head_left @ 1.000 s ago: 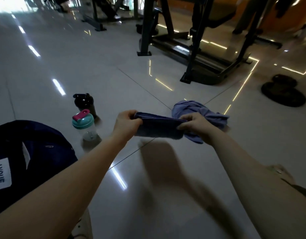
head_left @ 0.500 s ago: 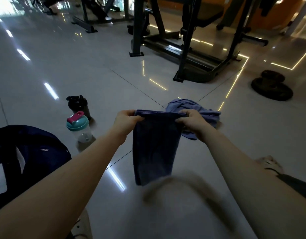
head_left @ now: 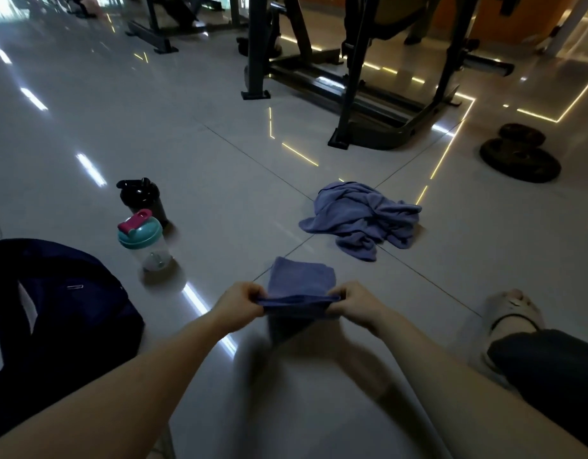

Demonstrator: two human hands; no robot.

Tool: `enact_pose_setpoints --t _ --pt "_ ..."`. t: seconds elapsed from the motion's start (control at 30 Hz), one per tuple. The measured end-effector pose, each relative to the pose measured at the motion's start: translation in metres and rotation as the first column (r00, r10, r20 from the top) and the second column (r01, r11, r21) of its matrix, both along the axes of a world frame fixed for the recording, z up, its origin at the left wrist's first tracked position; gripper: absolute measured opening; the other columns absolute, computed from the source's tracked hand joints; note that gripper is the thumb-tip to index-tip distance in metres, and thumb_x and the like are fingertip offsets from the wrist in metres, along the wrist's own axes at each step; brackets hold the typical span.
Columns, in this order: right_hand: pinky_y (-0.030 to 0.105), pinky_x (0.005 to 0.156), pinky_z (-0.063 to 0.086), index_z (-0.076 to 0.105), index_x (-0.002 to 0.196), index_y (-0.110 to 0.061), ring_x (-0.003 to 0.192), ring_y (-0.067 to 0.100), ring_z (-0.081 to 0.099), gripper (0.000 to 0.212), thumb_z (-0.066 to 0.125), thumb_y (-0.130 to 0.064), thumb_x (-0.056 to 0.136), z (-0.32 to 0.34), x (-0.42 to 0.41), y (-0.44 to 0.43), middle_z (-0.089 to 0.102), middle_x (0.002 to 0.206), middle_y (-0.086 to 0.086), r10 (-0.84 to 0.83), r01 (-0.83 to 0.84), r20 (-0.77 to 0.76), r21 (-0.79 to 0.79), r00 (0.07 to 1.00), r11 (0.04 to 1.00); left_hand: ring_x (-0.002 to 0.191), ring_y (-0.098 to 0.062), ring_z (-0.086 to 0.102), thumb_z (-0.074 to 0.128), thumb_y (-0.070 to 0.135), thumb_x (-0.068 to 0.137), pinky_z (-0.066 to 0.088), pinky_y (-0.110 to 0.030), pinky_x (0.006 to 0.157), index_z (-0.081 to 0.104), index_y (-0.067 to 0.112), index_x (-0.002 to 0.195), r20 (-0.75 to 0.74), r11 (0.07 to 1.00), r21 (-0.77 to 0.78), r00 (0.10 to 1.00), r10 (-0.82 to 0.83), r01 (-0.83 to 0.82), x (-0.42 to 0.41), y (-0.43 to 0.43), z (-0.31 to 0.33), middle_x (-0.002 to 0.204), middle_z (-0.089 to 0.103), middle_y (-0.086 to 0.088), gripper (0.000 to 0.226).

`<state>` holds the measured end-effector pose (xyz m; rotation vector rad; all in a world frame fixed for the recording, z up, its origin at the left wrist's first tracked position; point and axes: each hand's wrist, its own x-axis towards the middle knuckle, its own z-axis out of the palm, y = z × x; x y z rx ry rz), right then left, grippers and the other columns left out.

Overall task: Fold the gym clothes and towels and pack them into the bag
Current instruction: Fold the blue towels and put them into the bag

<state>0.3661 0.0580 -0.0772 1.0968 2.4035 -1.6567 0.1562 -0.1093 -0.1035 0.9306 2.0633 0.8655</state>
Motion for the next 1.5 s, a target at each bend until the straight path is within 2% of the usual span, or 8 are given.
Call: enact_pose_setpoints --t 0.1,0.2,0.3,0.4,0.6,0.8,1.1,1.5 --pt "0.023 0.06 0.045 0.07 0.067 -0.011 0.061 0.01 0.053 0.021 0.066 0.006 0.077 -0.023 0.015 -0.01 0.058 0.065 0.002 0.136 -0.121 0.199 -0.086 0.971 0.989 0.07 -0.011 0.059 0.074 -0.003 0.071 0.051 -0.027 0.068 0.076 0.005 0.081 0.086 0.952 -0.227 0.978 -0.189 0.204 0.011 -0.018 -0.018 0.07 0.067 0.0 0.013" --pt "0.036 0.078 0.055 0.073 0.087 -0.002 0.08 0.02 0.062 0.008 0.069 0.002 0.081 -0.035 0.024 -0.015 0.065 0.081 0.009 0.261 -0.199 0.31 -0.219 0.914 0.955 0.076 -0.012 0.057 0.075 0.0 0.074 0.047 -0.024 0.068 0.078 0.006 0.091 0.191 0.868 -0.367 0.94 -0.282 0.335 0.015 -0.022 -0.023 0.077 0.067 0.002 0.018" --pt "0.043 0.088 0.057 0.07 0.091 -0.007 0.085 0.024 0.066 0.013 0.068 0.003 0.083 -0.035 0.029 -0.016 0.067 0.084 0.011 0.335 -0.208 0.348 -0.353 0.876 0.912 0.085 -0.015 0.065 0.073 0.002 0.081 0.055 -0.027 0.078 0.076 0.006 0.1 0.343 0.818 -0.428 0.906 -0.247 0.385 0.015 -0.019 -0.024 0.085 0.072 -0.002 0.021" --pt "0.038 0.078 0.058 0.067 0.076 -0.014 0.076 0.021 0.064 0.017 0.067 0.001 0.083 -0.032 0.029 -0.008 0.064 0.076 0.007 0.292 -0.156 0.318 -0.39 0.902 0.907 0.086 -0.02 0.069 0.067 0.002 0.083 0.058 -0.033 0.084 0.075 0.004 0.098 0.38 0.858 -0.399 0.91 -0.167 0.324 0.011 -0.013 -0.025 0.082 0.073 -0.005 0.017" --pt "0.038 0.064 0.049 0.062 0.084 -0.006 0.069 0.024 0.056 0.013 0.064 0.007 0.082 -0.046 0.013 0.009 0.058 0.076 0.015 -0.161 0.192 0.191 -0.159 0.968 0.969 0.066 -0.019 0.061 0.065 -0.007 0.08 0.056 -0.026 0.063 0.069 0.005 0.085 0.325 0.985 -0.152 0.937 0.131 -0.085 0.01 0.013 -0.034 0.071 0.062 -0.01 0.013" --pt "0.035 0.06 0.05 0.064 0.078 -0.003 0.068 0.024 0.061 0.007 0.068 -0.007 0.074 -0.085 -0.004 0.016 0.067 0.074 0.018 -0.332 0.32 0.229 0.091 0.915 0.943 0.066 -0.019 0.06 0.069 -0.002 0.082 0.049 -0.029 0.064 0.069 0.006 0.08 0.201 0.976 -0.08 0.956 0.215 -0.203 0.012 0.036 -0.069 0.069 0.065 -0.005 0.008" --pt "0.038 0.074 0.057 0.064 0.078 -0.012 0.083 0.029 0.069 0.005 0.065 -0.017 0.08 -0.12 -0.008 0.03 0.07 0.083 0.012 -0.319 0.289 0.324 0.139 0.891 0.947 0.077 -0.02 0.065 0.067 0.028 0.087 0.052 -0.033 0.071 0.066 0.021 0.081 -0.05 0.961 -0.214 0.984 0.171 -0.178 0.004 0.055 -0.105 0.08 0.069 0.002 0.009" --pt "0.035 0.086 0.051 0.061 0.108 -0.013 0.106 0.034 0.064 0.026 0.058 -0.034 0.092 -0.129 -0.015 0.032 0.067 0.118 0.014 -0.245 0.113 0.514 0.275 0.822 0.955 0.086 -0.029 0.062 0.06 0.034 0.095 0.044 -0.034 0.069 0.056 0.018 0.089 -0.205 0.958 -0.259 0.976 0.071 -0.124 0.005 0.063 -0.107 0.087 0.065 -0.003 0.018"
